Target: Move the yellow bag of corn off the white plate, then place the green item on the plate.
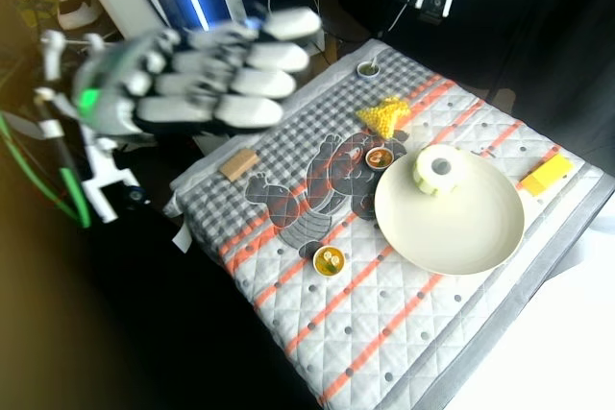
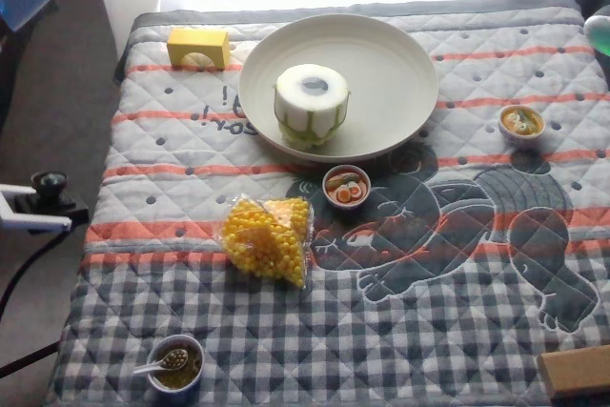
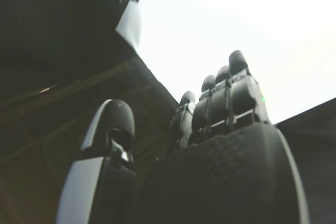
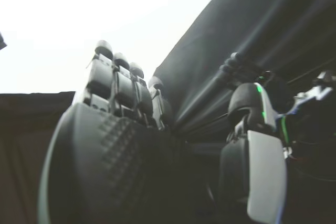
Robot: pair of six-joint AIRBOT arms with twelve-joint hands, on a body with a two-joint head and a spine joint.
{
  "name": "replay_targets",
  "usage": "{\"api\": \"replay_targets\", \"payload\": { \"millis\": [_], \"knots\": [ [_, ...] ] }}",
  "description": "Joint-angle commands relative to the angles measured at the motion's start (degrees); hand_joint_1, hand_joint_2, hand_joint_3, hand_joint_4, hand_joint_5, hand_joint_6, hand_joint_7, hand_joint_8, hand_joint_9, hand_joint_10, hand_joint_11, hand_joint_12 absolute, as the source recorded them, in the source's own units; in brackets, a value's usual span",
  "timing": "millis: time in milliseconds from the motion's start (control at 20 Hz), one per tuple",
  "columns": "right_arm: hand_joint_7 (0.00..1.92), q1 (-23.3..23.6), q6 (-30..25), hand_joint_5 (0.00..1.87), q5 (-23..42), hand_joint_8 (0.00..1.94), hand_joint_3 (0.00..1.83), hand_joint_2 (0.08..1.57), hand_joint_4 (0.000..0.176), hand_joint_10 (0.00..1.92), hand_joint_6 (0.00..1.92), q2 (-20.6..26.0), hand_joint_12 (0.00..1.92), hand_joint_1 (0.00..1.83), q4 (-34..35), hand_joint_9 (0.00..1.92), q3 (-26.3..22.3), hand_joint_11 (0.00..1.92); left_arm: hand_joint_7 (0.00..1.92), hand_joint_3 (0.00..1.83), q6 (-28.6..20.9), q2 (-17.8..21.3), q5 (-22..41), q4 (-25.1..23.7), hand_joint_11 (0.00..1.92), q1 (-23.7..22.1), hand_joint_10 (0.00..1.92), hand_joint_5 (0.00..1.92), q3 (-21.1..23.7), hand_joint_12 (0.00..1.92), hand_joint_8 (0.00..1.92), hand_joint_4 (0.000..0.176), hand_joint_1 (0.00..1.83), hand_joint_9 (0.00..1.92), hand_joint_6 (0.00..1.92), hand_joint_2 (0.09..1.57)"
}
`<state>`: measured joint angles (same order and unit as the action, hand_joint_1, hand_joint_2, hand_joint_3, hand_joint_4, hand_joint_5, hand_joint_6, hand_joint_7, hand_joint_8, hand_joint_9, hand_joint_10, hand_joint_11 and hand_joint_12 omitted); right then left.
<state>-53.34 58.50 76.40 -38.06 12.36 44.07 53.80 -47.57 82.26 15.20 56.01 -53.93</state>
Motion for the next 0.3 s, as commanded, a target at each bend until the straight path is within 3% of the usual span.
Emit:
{"api": "replay_targets", "payload": {
  "millis": [0, 50, 100, 150, 200, 250],
  "knots": [
    [0.0, 0.29, 0.0, 0.0, 7.88, 0.0, 0.0, 1.16, 0.059, 0.0, 0.0, 0.33, 0.06, 0.61, -0.29, 0.0, 0.0, 0.0, 0.0, 0.0, -0.78, -0.12, 8.85, 0.17, 0.0, -0.47, 0.0, 0.0, -0.54, 0.0, 0.0, 0.157, 0.35, 0.0, 0.0, 1.23],
    [0.0, 0.28, 0.0, 0.0, 8.76, 0.0, 0.0, 1.14, 0.063, 0.0, 0.0, 0.4, 0.01, 0.63, -0.31, 0.0, 0.13, 0.0, 0.0, 0.0, -0.76, -0.09, 10.37, 0.18, 0.0, -0.46, 0.0, 0.0, -0.55, 0.0, 0.0, 0.172, 0.37, 0.0, 0.0, 1.21],
    [0.0, 0.34, 0.0, 0.0, 9.33, 0.0, 0.0, 1.14, 0.042, 0.0, 0.0, 0.4, 0.02, 0.63, -0.32, 0.0, 0.38, 0.03, 0.0, 0.0, -0.76, 0.3, 12.12, 0.18, 0.0, -0.31, 0.0, 0.0, -0.39, 0.0, 0.0, 0.165, 0.37, 0.0, 0.0, 1.23],
    [0.0, 0.38, 0.0, 0.0, 9.39, 0.0, 0.01, 1.17, 0.059, 0.0, 0.0, 0.41, 0.03, 0.58, -0.35, 0.0, 0.6, 0.05, 0.0, 0.0, -0.76, 0.8, 13.53, 0.18, 0.0, -0.24, 0.0, 0.0, -0.32, 0.0, 0.0, 0.148, 0.38, 0.0, 0.0, 1.25],
    [0.0, 0.29, 0.0, 0.0, 9.97, 0.0, 0.0, 1.18, 0.099, 0.0, 0.0, 0.96, 0.23, 0.61, -0.67, 0.0, 0.63, 0.01, 0.0, 0.01, -0.76, 0.94, 14.73, 0.16, 0.0, -0.27, 0.0, 0.0, -0.61, 0.0, 0.0, 0.133, 0.35, 0.0, 0.0, 1.29],
    [0.0, 0.13, 0.0, 0.0, 10.47, 0.0, 0.0, 1.17, 0.1, 0.01, 0.0, 1.53, 0.49, 0.65, -1.08, 0.02, 0.52, 0.0, 0.0, 0.01, -0.74, 0.64, 15.41, 0.15, 0.0, -0.57, 0.0, 0.1, -0.97, 0.0, 0.0, 0.143, 0.18, 0.0, 0.06, 1.35]
  ]
}}
